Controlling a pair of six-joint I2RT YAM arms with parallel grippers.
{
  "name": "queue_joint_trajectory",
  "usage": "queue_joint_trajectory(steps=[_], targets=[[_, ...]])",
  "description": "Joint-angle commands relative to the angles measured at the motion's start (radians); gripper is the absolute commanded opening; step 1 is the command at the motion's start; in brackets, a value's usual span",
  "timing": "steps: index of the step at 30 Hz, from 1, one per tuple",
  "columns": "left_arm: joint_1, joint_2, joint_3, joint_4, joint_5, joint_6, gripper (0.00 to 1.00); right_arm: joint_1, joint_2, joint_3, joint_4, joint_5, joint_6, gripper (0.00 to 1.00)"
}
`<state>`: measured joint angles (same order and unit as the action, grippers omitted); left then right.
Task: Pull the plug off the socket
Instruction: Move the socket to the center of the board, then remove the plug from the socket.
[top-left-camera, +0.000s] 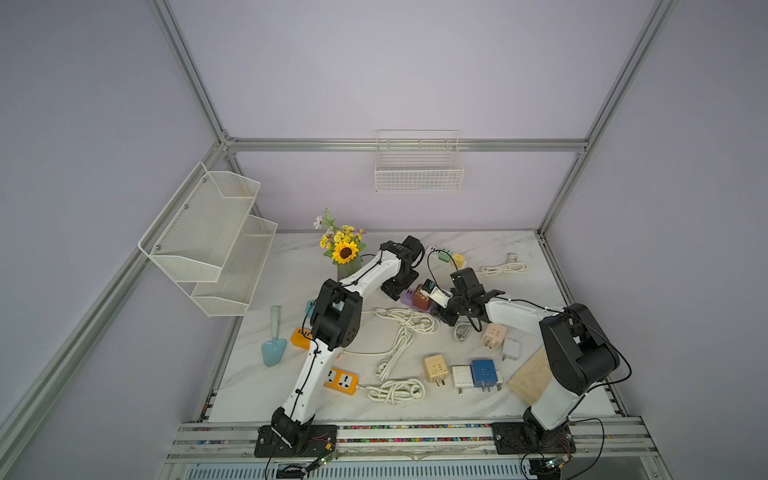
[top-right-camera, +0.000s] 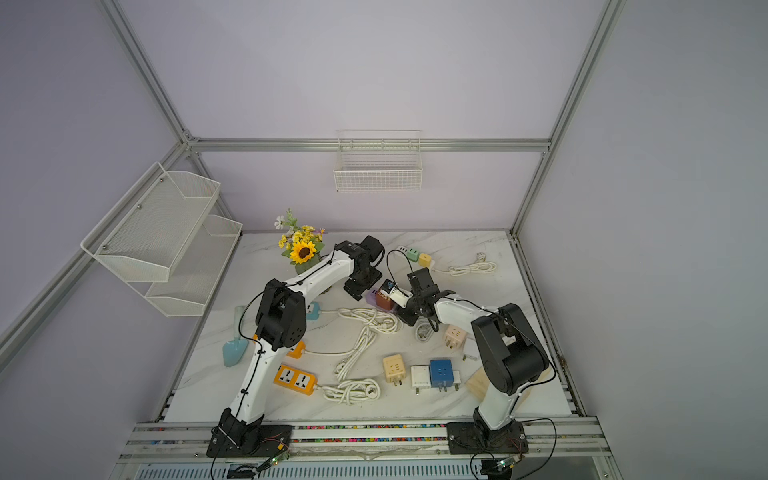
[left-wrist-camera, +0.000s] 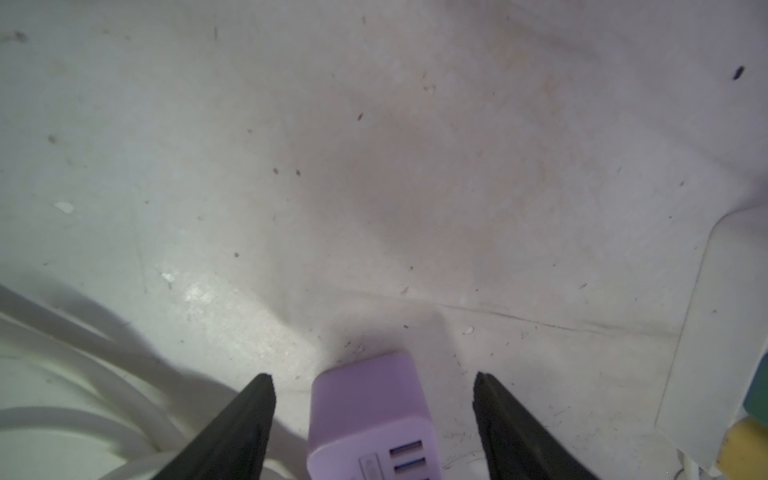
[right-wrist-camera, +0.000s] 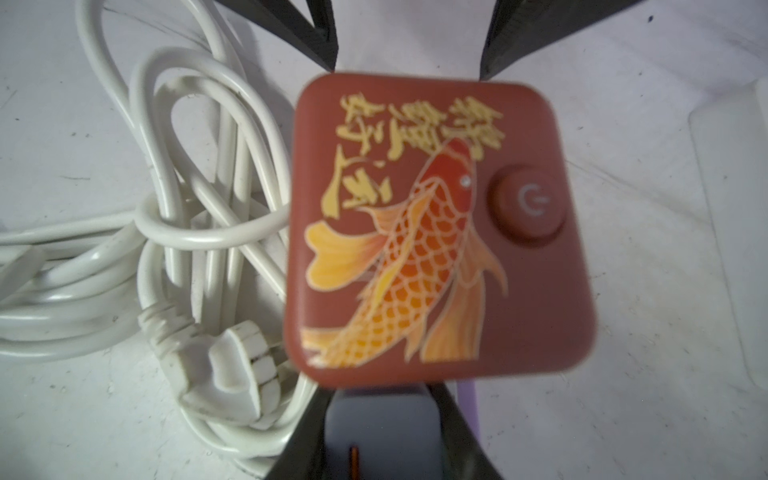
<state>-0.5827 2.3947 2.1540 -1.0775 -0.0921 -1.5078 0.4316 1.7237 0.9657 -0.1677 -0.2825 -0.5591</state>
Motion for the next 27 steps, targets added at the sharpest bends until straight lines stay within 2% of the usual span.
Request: queue_joint_trajectory(steps=[1, 6, 12, 27], targets=[[-0.009, -0.046, -0.013, -0.008, 0.025, -0.048, 0.75, 0.018, -0.036, -0.016, 0.030, -0.034, 0.013, 0.24], [-0.017, -0.054, -0.040, -0.007, 0.054, -0.082, 0.74, 0.028, -0.024, -0.004, 0.040, -0.035, 0.031, 0.24], [-0.019, -0.064, -0.081, 0.012, 0.053, -0.104, 0.68, 0.040, -0.031, -0.011, 0.052, -0.037, 0.039, 0.23], [-0.017, -0.082, -0.155, 0.011, 0.007, -0.094, 0.33, 0.060, -0.069, -0.046, 0.053, -0.024, 0.065, 0.23]])
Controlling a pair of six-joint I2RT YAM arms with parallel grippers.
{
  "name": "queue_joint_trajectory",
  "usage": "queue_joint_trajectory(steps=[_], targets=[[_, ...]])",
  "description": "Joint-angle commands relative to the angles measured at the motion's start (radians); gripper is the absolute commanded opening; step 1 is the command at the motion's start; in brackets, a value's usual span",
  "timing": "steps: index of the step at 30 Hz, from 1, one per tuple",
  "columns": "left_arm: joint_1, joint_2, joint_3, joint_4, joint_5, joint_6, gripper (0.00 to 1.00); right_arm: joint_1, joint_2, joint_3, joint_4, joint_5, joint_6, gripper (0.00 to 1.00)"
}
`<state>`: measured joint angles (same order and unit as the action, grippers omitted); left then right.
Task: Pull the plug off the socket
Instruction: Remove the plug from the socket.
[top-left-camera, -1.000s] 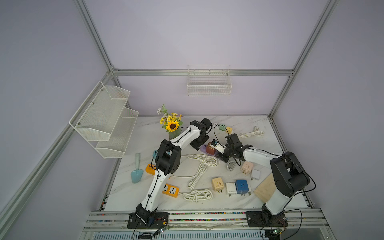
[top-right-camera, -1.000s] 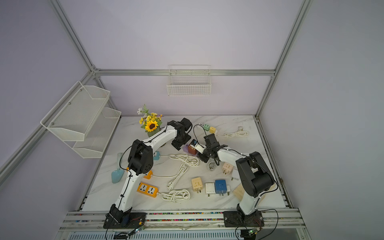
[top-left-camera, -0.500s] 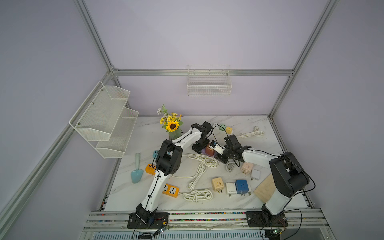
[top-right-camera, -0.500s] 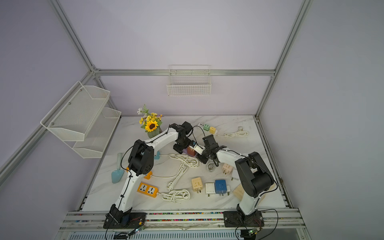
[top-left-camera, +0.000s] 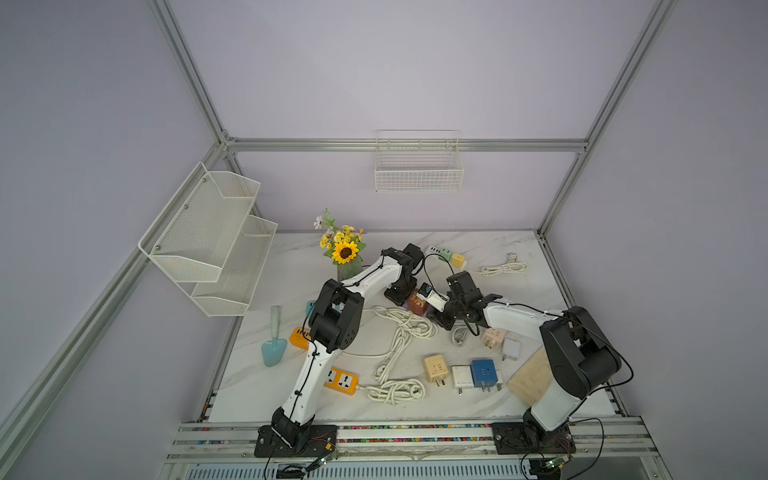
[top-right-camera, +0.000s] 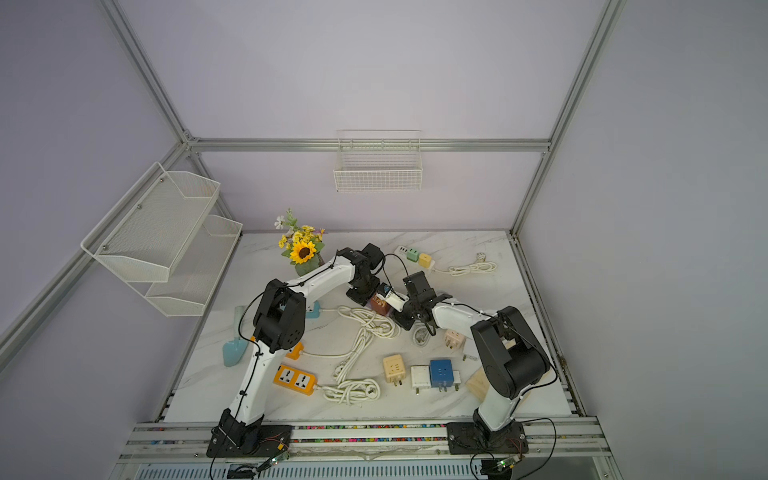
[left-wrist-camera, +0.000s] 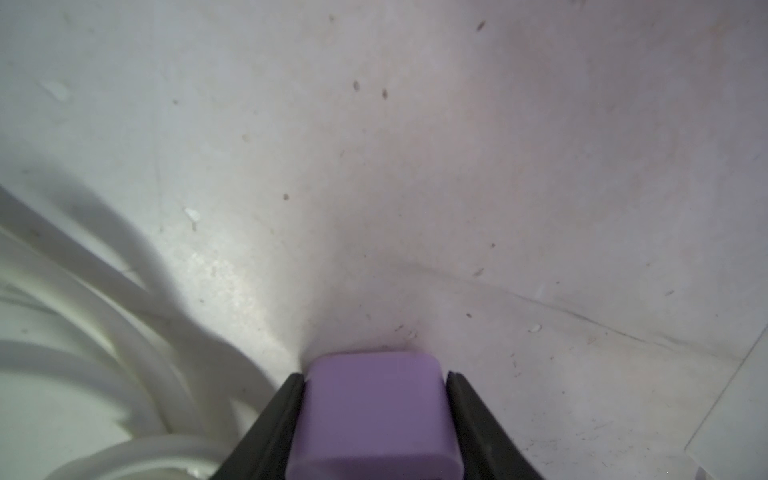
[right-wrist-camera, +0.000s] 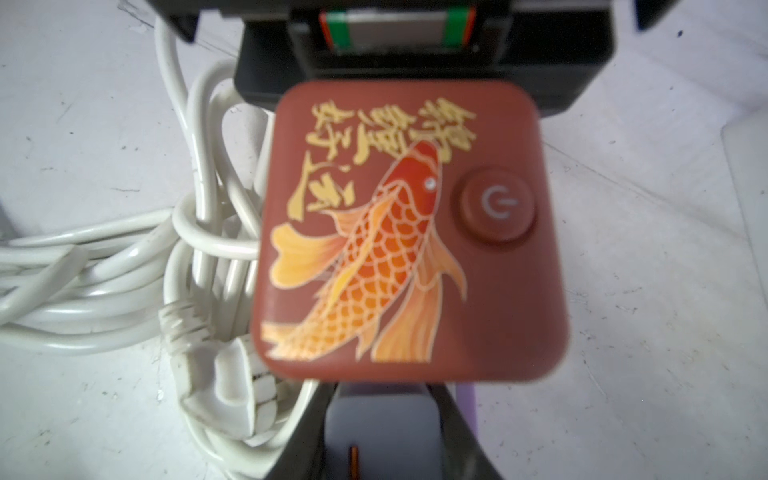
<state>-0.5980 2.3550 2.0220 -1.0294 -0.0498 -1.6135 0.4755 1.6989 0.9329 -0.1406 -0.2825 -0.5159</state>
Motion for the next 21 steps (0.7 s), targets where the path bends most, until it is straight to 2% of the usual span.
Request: queue_joint_trajectory(steps=[1, 6, 10, 21], targets=[[0.001, -0.043, -0.029, -0.038, -0.039, 0.010, 0.31, 0.017, -0.047, -0.014, 0.024, -0.022, 0.024, 0.22], [0.004, -0.037, -0.035, -0.043, -0.052, 0.004, 0.21, 0.019, -0.069, -0.021, 0.018, -0.015, 0.028, 0.22], [0.005, -0.016, -0.011, -0.069, -0.053, -0.004, 0.02, 0.027, -0.087, -0.020, 0.012, -0.007, 0.039, 0.21], [0.005, 0.006, 0.017, -0.101, -0.083, -0.014, 0.00, 0.035, -0.110, 0.016, -0.039, 0.011, 0.096, 0.19]])
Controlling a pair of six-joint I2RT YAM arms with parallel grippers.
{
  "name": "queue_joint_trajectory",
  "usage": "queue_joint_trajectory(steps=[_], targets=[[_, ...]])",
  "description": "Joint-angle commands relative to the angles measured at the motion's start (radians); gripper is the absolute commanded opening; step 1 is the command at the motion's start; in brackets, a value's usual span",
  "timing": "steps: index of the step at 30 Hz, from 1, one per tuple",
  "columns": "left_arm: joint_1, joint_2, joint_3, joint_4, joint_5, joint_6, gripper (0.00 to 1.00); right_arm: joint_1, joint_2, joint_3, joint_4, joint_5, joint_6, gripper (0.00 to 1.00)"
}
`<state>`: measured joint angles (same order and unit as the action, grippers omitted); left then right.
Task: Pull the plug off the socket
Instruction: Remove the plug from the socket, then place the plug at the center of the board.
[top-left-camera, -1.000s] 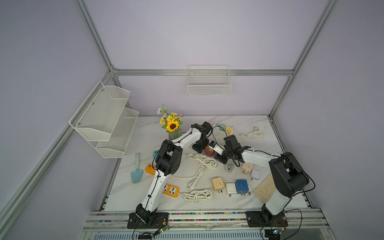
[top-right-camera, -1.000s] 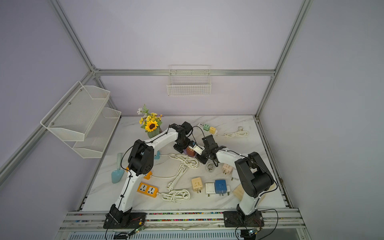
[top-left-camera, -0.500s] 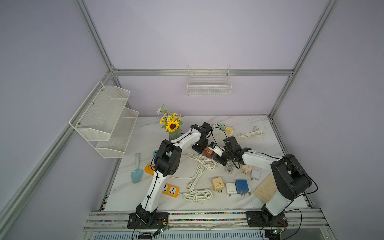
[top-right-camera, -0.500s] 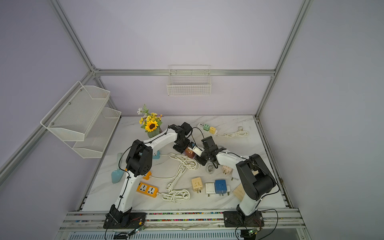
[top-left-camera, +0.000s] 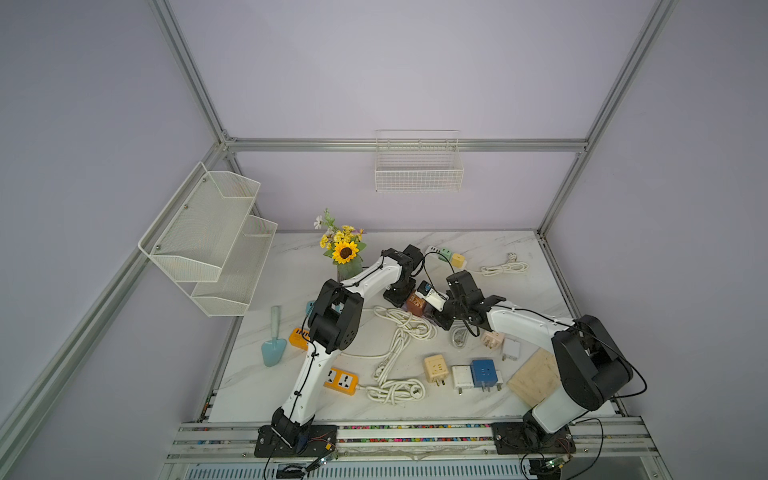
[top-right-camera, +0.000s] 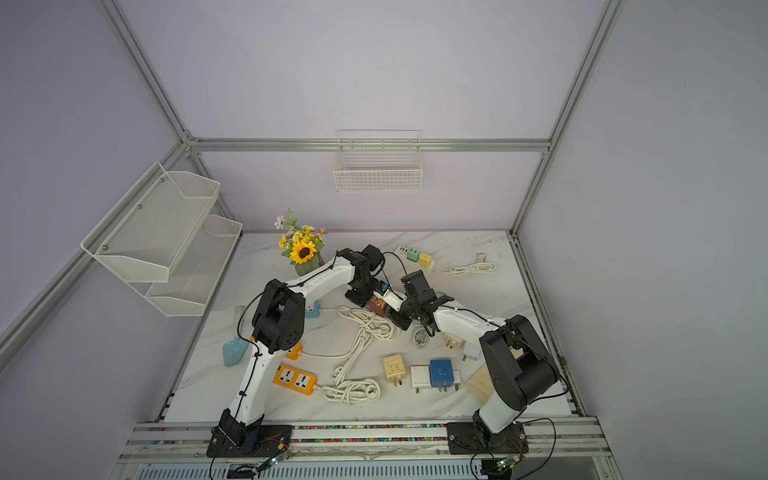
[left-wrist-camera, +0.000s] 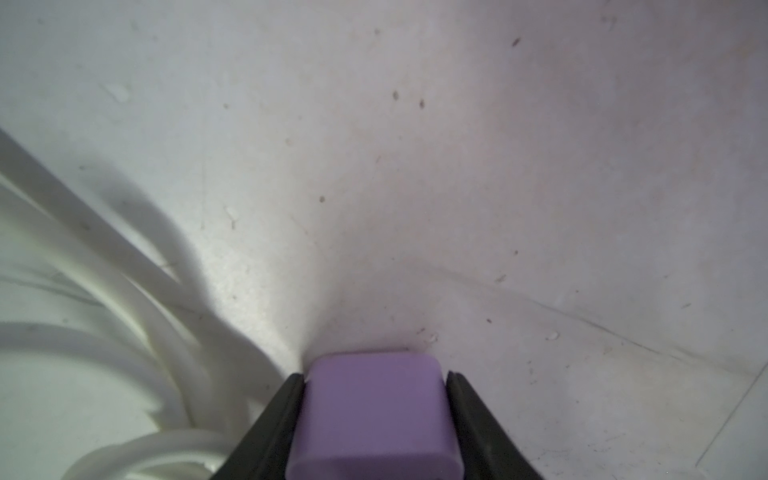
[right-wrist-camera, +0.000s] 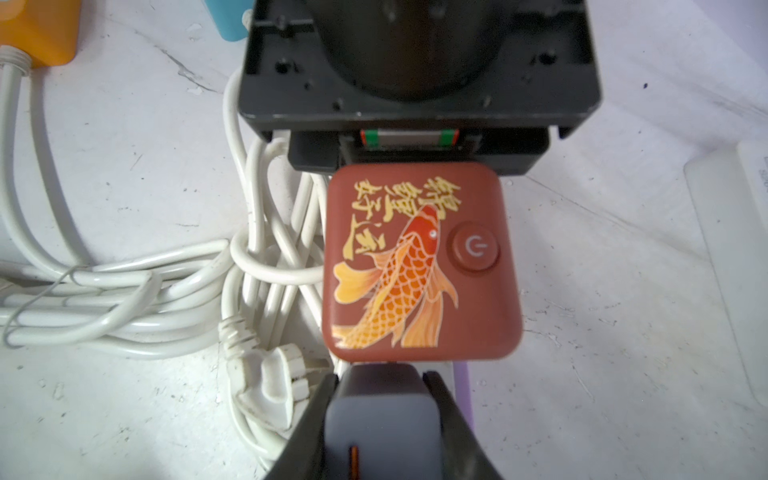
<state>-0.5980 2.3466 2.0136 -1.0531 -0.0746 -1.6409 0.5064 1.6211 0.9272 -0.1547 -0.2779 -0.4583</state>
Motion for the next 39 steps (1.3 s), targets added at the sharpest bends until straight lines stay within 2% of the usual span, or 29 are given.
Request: queue_joint_trajectory(steps=[1, 7, 11, 21, 24, 30, 39], targets=[[0.006, 0.014, 0.024, -0.077, -0.060, 0.014, 0.00, 0.004, -0.044, 0.022, -0.028, 0.014, 0.056, 0.19], [0.010, 0.007, 0.024, -0.075, -0.069, 0.020, 0.00, 0.000, -0.127, 0.029, -0.083, 0.078, 0.205, 0.20], [0.017, 0.008, 0.025, -0.064, -0.068, 0.027, 0.00, -0.005, -0.183, 0.054, -0.178, 0.127, 0.355, 0.19], [0.040, -0.008, 0.010, -0.010, -0.057, 0.037, 0.00, -0.012, -0.299, 0.106, -0.651, 0.337, 0.822, 0.16], [0.042, -0.008, 0.010, -0.001, -0.058, 0.037, 0.00, -0.020, -0.313, 0.097, -0.781, 0.336, 0.909, 0.16], [0.046, -0.015, -0.006, 0.017, -0.050, 0.038, 0.00, -0.080, -0.283, 0.030, -0.853, 0.244, 0.981, 0.19], [0.050, -0.030, -0.022, 0.022, -0.055, 0.046, 0.00, -0.148, -0.120, 0.061, -0.828, 0.199, 0.960, 0.21]])
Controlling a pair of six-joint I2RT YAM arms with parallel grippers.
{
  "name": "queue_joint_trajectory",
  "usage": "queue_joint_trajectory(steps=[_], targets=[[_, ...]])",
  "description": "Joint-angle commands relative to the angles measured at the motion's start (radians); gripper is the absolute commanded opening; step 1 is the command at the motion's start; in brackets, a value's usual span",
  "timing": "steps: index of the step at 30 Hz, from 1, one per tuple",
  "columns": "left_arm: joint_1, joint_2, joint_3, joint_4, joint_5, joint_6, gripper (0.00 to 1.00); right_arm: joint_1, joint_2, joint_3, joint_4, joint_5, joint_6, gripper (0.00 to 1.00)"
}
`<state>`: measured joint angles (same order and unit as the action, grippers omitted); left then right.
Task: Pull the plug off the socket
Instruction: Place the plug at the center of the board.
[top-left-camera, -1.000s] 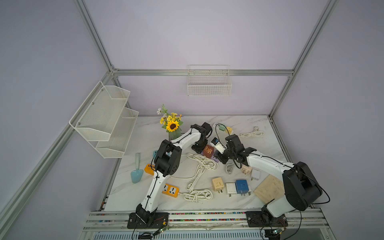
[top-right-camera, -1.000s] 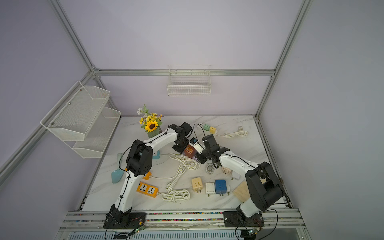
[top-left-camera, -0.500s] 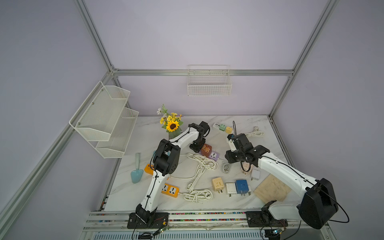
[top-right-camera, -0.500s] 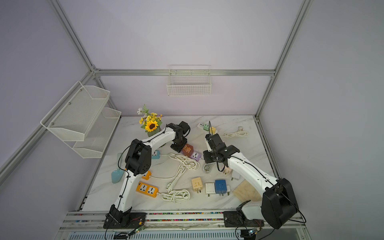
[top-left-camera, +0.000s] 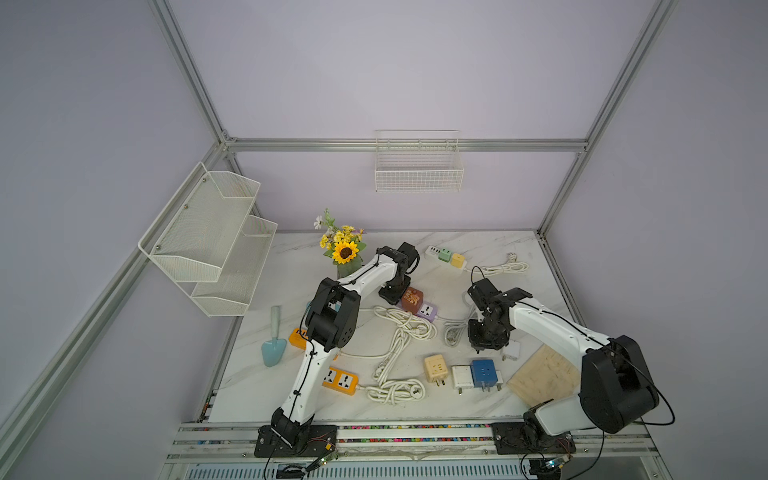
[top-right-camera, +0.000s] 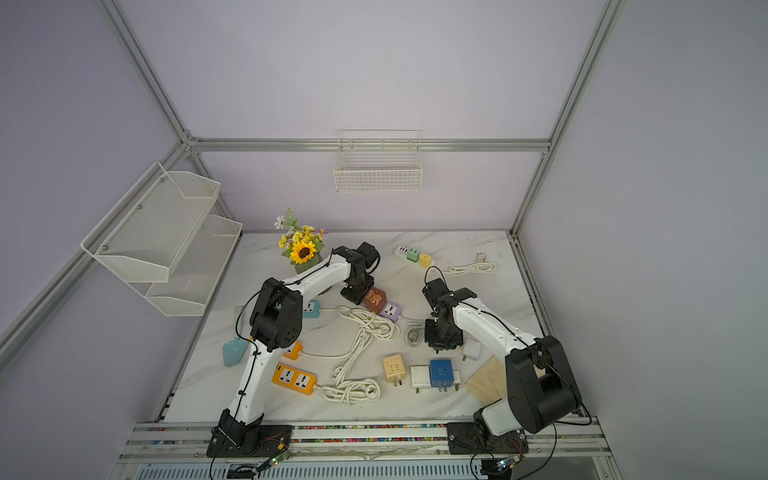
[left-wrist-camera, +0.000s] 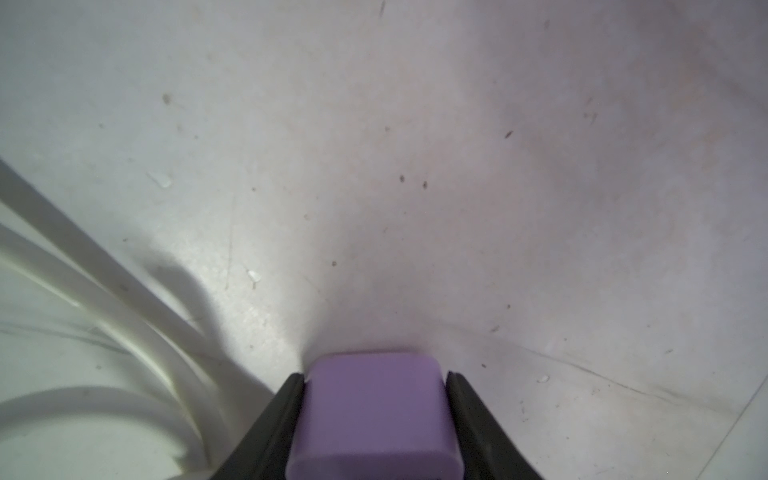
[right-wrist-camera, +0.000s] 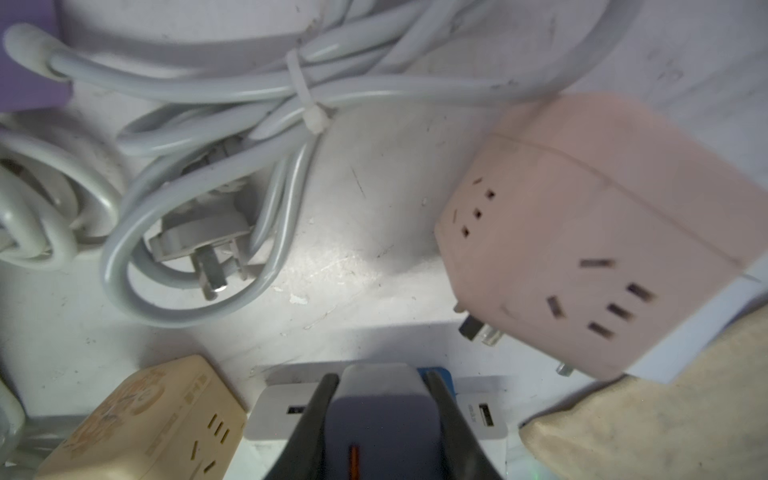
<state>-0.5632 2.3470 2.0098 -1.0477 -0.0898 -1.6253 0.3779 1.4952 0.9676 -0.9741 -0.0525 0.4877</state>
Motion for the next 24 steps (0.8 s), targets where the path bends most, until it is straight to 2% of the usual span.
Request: queue_joint_trajectory(steps=[1, 5, 15, 24], targets=[[0.017, -0.031, -0.019, 0.018, -0.039, 0.031, 0.00, -0.033, 0.017, 0.016, -0.004, -0.046, 0.015, 0.21], [0.016, -0.034, -0.024, 0.018, -0.034, 0.033, 0.00, -0.046, 0.068, 0.011, -0.015, -0.089, 0.036, 0.21], [0.016, -0.035, -0.024, 0.017, -0.034, 0.036, 0.00, -0.088, 0.137, 0.024, 0.021, -0.078, 0.049, 0.25], [0.019, -0.040, -0.024, 0.017, -0.034, 0.040, 0.00, -0.097, 0.166, 0.025, 0.028, -0.062, 0.060, 0.40]])
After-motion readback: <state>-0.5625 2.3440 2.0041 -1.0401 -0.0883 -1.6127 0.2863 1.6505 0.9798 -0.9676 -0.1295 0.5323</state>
